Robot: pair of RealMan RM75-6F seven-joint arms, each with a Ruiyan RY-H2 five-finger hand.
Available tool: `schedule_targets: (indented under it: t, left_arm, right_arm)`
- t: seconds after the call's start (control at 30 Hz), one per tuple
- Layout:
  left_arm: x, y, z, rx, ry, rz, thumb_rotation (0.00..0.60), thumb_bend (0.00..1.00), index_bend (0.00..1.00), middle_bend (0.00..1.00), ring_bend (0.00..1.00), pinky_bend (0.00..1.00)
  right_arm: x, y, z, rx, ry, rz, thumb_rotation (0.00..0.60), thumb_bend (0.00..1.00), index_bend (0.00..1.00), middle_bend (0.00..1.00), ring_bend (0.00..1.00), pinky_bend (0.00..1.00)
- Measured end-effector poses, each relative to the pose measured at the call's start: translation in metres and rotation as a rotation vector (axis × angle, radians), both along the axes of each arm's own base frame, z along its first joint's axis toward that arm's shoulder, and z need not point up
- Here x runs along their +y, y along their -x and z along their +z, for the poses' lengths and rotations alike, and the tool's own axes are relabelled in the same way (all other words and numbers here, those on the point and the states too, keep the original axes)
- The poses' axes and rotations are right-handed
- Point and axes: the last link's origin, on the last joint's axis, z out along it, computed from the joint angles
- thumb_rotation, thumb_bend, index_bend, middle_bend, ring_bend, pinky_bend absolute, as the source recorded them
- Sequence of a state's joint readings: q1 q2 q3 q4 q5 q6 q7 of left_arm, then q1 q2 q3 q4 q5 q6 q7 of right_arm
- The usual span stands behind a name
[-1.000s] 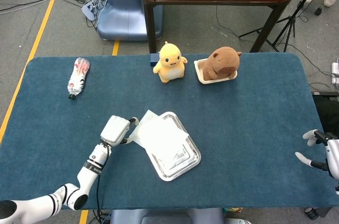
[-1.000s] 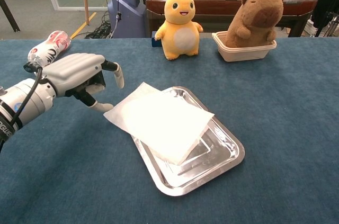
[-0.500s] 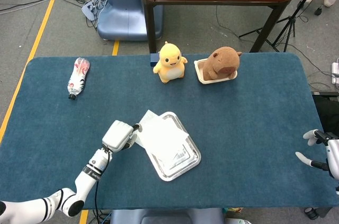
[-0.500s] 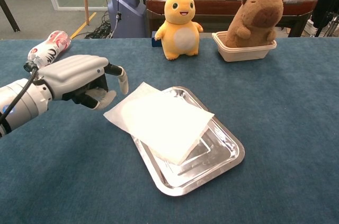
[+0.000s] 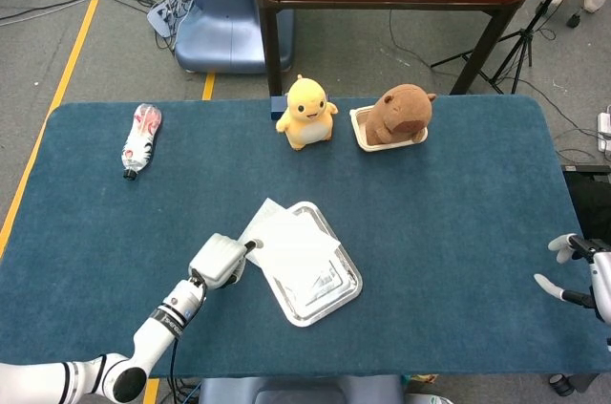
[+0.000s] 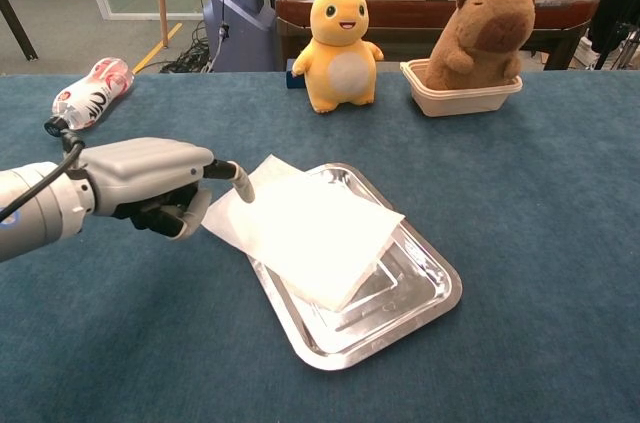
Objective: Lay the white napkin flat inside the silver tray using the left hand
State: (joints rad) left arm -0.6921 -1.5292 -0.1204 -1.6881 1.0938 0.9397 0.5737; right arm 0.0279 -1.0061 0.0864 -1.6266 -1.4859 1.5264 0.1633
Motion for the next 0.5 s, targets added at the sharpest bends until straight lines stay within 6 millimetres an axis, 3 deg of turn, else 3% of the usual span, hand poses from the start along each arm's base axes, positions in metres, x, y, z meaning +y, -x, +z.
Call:
schedule_targets:
  t: [0.27, 0.5]
  left_arm:
    - [-0.0014, -0.0053, -0.0036, 0.055, 0.036, -0.006, 0.6, 1.0, 0.18, 1.0, 0.97, 1.0]
    - [-0.0025, -0.0062, -0.0038, 0.072, 0.051, -0.016, 0.6, 1.0, 0.14, 1.0, 0.83, 0.93]
  right_arm:
    - [-0.0003, 0.0002, 0.001, -0.001, 0.005, -0.002, 0.6, 0.01, 0.47, 0.58, 0.5, 0.7]
    - [-0.0006, 0.0001, 0.0017, -0.004, 0.006, -0.002, 0.6, 0.01, 0.47, 0.58, 0.5, 0.7]
